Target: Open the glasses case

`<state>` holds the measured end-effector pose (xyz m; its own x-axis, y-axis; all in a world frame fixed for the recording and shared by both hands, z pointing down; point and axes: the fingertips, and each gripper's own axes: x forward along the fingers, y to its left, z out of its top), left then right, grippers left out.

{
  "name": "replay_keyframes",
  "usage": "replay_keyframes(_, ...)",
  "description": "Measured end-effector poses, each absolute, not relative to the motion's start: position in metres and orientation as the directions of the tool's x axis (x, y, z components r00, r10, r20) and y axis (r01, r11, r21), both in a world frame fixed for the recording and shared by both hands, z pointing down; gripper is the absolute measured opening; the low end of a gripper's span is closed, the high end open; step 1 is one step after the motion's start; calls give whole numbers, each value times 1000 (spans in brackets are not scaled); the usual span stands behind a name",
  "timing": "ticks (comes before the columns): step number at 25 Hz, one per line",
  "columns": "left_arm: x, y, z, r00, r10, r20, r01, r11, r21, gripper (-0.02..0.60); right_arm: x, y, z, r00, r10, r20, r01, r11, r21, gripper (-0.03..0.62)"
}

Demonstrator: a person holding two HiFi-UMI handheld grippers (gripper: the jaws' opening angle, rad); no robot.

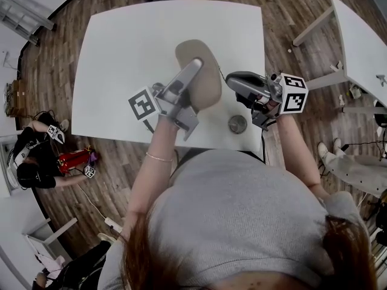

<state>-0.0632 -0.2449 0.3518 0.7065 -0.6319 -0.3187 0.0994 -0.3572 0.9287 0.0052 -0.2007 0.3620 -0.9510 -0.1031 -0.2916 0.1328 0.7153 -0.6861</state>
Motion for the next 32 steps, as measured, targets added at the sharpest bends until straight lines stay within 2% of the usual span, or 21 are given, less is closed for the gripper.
replay_keyframes(13, -57, -257, 351, 730, -625, -276, 64, -340, 938, 316, 11, -196, 363, -956, -110, -274, 111, 725, -680, 8)
replay_keyframes(32, -65, -264, 350, 696, -661, -280, 76, -320, 944, 316, 2, -170, 364, -974, 18, -225, 158, 767, -621, 9)
